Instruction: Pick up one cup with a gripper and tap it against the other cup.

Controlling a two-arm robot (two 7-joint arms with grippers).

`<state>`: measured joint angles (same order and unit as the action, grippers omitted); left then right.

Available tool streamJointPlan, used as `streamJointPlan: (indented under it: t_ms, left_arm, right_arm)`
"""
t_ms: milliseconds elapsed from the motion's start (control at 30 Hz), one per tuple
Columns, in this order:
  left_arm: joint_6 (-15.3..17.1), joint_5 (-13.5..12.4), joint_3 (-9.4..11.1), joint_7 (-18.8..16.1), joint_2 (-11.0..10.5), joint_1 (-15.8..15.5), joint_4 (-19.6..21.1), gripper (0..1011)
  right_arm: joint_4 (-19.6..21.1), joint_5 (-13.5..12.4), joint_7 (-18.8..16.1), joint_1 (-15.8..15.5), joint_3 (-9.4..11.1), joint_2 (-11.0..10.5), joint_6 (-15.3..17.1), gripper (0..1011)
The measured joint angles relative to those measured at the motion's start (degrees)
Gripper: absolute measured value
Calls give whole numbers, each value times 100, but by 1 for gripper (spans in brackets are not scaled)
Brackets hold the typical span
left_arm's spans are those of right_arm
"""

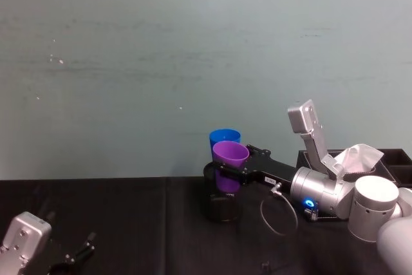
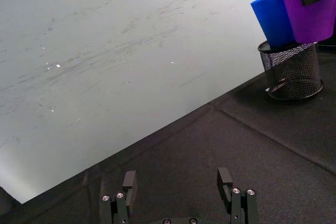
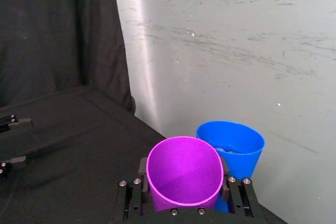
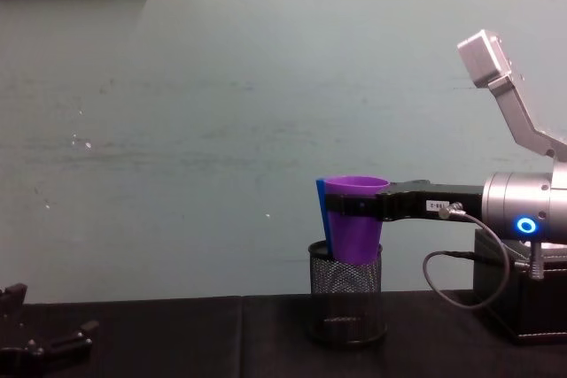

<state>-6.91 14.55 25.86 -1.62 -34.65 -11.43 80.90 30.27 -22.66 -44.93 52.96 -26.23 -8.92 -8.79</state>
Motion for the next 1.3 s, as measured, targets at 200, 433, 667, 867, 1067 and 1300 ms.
streamJointPlan:
  t_ms: [200,433,667,867,1067,1300]
  left_arm:
    - [0,0,0,0,0,0,0,1000]
    - [0,0,0,0,0,0,0,1000]
    - [0,0,0,0,0,0,0,1000]
    - [0,0,0,0,0,0,0,1000]
    - [0,0,0,0,0,0,0,1000]
    - [0,0,0,0,0,0,0,1000]
  right_arm:
    - [0,0,0,0,0,0,0,734]
    - [0,0,0,0,0,0,0,734]
    - [0,0,0,0,0,0,0,734]
    - [0,0,0,0,0,0,0,734]
    - [0,0,0,0,0,0,0,735]
    - [0,0,0,0,0,0,0,734]
